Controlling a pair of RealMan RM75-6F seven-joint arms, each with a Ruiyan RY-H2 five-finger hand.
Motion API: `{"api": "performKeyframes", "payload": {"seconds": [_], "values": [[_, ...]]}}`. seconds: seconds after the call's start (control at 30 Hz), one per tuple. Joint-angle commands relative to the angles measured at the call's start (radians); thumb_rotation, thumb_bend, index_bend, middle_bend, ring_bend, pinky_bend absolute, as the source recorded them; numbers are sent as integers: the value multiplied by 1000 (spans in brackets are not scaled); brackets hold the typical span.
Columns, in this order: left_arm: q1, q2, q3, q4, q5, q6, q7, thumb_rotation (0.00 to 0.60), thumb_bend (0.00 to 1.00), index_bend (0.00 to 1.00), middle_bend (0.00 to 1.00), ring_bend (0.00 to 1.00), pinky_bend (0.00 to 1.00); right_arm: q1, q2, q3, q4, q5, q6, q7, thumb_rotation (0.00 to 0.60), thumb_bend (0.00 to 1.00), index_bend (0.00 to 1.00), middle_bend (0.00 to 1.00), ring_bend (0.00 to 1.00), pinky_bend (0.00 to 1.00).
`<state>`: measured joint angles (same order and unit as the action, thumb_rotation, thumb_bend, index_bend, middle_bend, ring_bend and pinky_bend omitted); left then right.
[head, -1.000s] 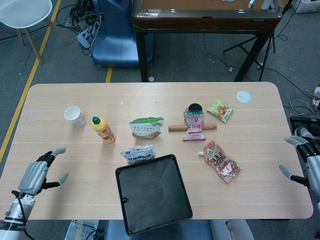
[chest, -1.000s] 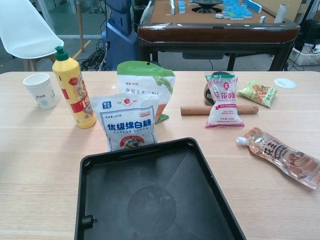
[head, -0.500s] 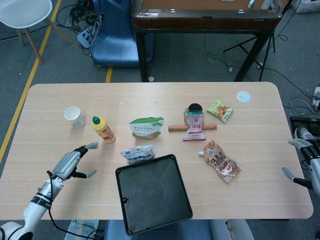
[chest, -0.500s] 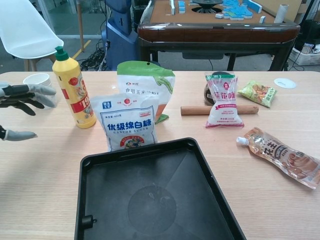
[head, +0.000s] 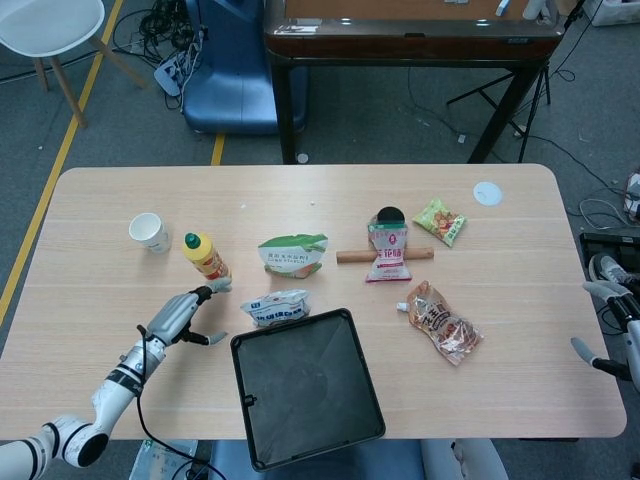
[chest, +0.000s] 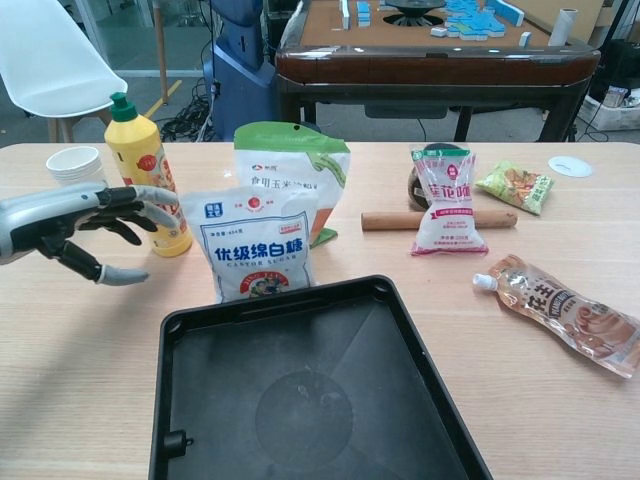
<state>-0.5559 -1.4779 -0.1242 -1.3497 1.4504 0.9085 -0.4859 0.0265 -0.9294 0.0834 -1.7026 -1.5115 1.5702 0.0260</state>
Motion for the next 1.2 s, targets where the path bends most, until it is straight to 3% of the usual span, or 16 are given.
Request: {"api": "performKeyframes", "payload": {"seconds": [0.03,0.73,1.2], "values": [[-26,-31,-5,31,-6,-20,-26,600,219,95,172,163,180,-1,1,0,-2,1,1,-2,600,195,245,262,203,214],[-142,-193,-19,190,-27,-89,-133,600,219,94,172,167,180,-9,3,3,-6,20,-5,-11,600,195,245,262,203,214],[-168,-248,-19,239,-43,-99,-172,600,219,98,172,173,180,-20,4,3,3,26,2,3,600,195,245,262,203,214]]}}
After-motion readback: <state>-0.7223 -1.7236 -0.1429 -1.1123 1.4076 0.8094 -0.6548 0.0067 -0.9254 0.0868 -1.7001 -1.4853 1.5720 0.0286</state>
